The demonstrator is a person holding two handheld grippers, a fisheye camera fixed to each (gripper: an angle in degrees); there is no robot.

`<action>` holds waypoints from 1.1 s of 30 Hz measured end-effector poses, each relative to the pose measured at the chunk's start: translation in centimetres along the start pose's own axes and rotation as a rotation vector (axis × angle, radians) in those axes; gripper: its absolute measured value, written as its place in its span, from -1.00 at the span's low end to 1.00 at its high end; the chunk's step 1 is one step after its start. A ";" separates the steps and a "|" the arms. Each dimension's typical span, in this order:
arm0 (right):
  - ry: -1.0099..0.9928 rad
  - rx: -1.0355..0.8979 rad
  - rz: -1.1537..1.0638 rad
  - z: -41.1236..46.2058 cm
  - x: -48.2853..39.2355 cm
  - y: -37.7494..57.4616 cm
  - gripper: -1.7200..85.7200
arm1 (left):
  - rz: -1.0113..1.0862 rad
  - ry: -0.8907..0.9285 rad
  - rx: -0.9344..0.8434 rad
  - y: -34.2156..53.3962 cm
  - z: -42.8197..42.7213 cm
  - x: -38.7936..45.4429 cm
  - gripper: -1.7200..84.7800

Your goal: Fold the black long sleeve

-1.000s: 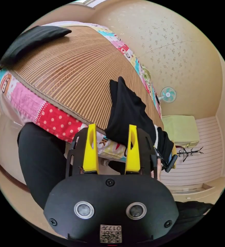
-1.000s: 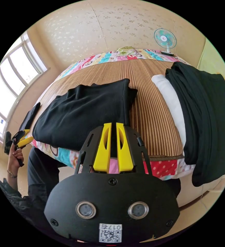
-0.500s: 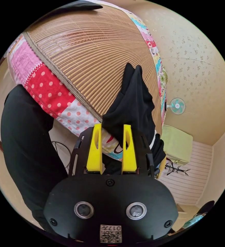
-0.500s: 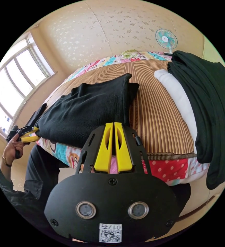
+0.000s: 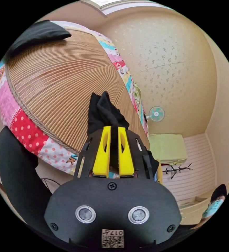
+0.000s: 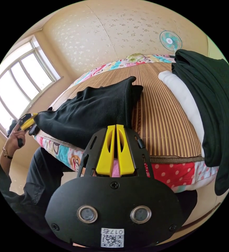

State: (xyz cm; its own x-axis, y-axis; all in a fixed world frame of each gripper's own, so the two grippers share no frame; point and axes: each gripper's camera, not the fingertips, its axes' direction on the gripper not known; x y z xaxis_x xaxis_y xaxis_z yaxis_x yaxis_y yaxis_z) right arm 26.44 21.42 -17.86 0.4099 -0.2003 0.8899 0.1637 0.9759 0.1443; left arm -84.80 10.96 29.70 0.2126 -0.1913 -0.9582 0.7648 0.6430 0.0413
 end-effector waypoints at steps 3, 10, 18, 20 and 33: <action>0.012 0.004 0.007 0.2 0.5 -0.1 -0.95 | 0.261 0.075 -0.107 -0.4 6.2 11.5 -0.84; -0.037 -0.059 0.104 -2.3 3.8 -0.9 -0.93 | 0.721 0.216 -0.550 15.4 22.2 29.8 -0.81; -0.339 0.031 0.398 -9.5 14.3 4.9 -0.83 | 0.576 -0.105 -0.365 16.3 20.5 22.7 -0.67; -0.478 0.065 0.460 -10.1 16.4 6.1 -0.77 | 0.415 -0.185 -0.393 15.4 21.5 18.7 -0.61; -1.154 -0.005 0.682 -3.4 19.1 8.3 -0.44 | 0.380 0.274 -0.917 26.9 23.5 19.1 -0.81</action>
State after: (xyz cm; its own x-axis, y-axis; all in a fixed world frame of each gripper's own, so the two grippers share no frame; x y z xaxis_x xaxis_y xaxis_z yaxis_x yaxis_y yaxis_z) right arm 38.75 25.43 -1.12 -0.5762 0.5120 0.6371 0.2352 0.8504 -0.4707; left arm -45.82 7.17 19.21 0.1093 0.2444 -0.9635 -0.1069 0.9666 0.2331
